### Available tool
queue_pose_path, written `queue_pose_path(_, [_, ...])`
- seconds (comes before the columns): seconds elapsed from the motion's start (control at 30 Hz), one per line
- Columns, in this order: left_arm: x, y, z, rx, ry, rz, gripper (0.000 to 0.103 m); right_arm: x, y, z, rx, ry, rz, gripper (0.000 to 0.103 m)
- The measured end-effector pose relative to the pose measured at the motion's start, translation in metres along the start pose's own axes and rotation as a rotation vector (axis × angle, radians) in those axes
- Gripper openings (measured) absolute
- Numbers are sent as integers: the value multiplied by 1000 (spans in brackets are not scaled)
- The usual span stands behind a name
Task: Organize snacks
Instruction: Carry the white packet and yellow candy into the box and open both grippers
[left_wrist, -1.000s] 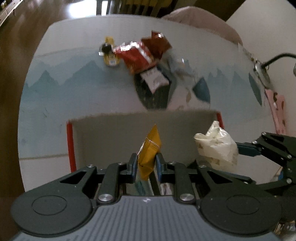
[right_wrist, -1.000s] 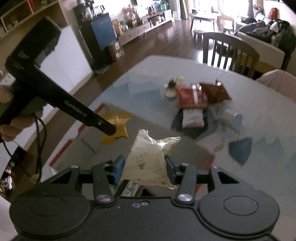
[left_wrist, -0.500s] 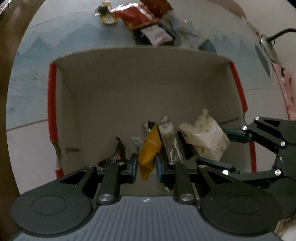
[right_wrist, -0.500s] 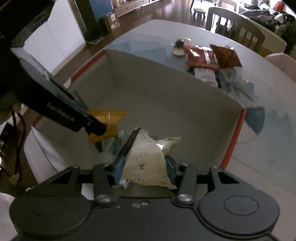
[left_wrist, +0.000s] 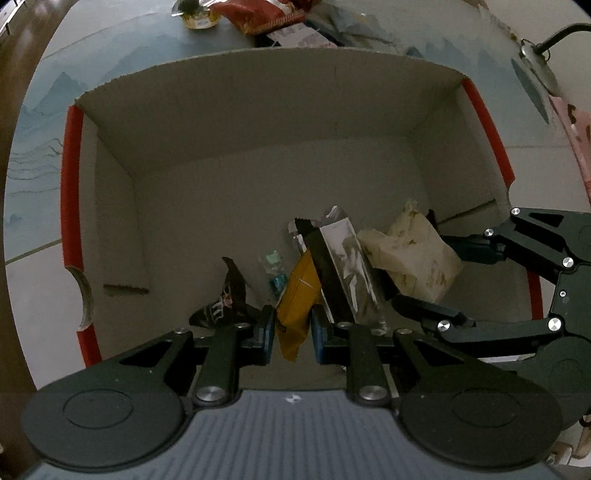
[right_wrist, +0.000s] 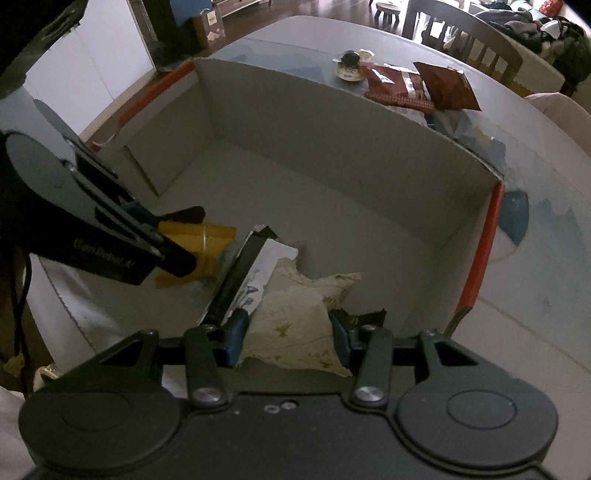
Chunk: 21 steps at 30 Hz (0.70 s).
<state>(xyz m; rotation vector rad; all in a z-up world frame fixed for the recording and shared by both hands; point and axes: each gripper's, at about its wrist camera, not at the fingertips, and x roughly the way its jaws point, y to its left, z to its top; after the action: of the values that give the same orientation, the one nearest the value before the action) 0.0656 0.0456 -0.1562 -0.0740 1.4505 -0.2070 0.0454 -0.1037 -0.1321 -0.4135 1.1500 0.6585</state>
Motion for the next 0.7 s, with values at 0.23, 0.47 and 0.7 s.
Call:
queue_pose_path(0.23, [9, -1, 2, -14, 4, -5, 20, 2, 0, 1, 8, 2, 6, 50])
queue_pose_path(0.47, [5, 0, -10, -9, -15, -3, 21, -3, 1, 1, 28, -15, 26, 59])
queue_pose_path(0.7, [-8, -2, -20, 5, -47, -15, 27, -27, -4, 1, 65, -69, 40, 69])
